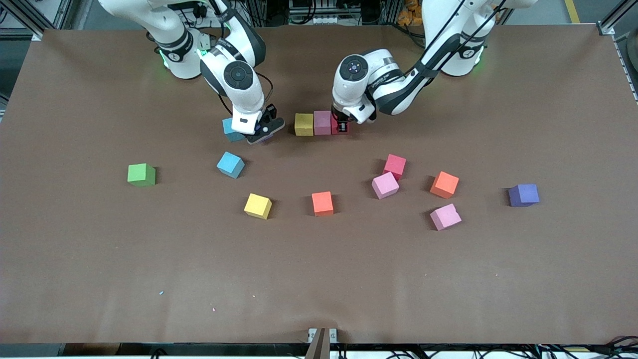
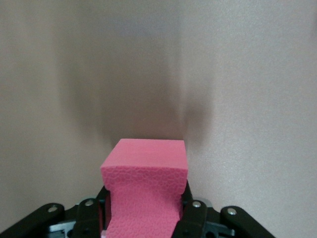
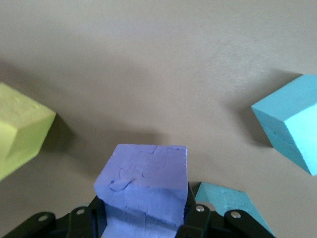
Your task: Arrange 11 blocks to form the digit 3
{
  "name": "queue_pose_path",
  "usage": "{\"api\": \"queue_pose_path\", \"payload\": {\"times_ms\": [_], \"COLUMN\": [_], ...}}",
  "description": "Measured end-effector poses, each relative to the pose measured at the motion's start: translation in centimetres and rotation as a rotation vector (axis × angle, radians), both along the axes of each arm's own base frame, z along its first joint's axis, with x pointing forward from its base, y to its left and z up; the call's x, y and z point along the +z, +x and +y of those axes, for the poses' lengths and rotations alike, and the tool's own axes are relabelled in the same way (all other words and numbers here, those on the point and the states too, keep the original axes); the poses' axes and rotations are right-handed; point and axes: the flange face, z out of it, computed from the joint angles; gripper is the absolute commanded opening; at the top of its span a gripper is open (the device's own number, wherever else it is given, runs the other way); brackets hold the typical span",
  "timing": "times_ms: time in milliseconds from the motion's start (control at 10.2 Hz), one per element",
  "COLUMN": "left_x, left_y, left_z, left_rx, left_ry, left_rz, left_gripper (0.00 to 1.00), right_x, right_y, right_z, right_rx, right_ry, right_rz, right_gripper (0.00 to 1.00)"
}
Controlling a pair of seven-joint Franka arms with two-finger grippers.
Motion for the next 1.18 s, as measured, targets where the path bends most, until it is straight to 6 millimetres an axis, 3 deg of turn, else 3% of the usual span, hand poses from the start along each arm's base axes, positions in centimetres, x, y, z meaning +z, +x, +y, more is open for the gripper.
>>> {"api": "queue_pose_path", "payload": {"times_ms": [197,394,492,591,689,886,1181], "left_x": [0.0,-0.2,-0.2,-0.3,-0.3,-0.4,-0.3], "left_y": [0.0,0.2,0.3,0.3,0.4,0.2,0.2], "left_z": [0.0,-0.1,-0.1,-0.1,-0.2,-0.4,-0.4], "left_rx": [0.001,0.006,0.008,0.009,0.009,0.005,-0.014], "left_ry": [-0.001,-0.003,-0.004,-0.005,-0.006,-0.006,0.003], "left_rz": [0.001,0.003,0.004,0.006,0.007,0.01,-0.002], "left_gripper": [0.0,0.09,0.3,0.94,1.0,1.0,1.0], "right_x": [0.1,-0.2,0.2,0.8,1.1,0.8,-0.3], "right_y": [1.6,3.6,4.4,5.3,6.2,7.5,7.2], "right_z": [0.8,2.6,3.4,4.2,4.8,6.1,8.7], "right_rx": [-0.171,-0.34,-0.388,-0.427,-0.47,-0.541,-0.586], "right_ry": [0.048,0.056,0.065,0.077,0.086,0.097,0.095], "right_rz": [0.045,0.059,0.053,0.047,0.045,0.049,0.068], "right_gripper": [0.0,0.0,0.0,0.0,0.0,0.0,0.0]}}
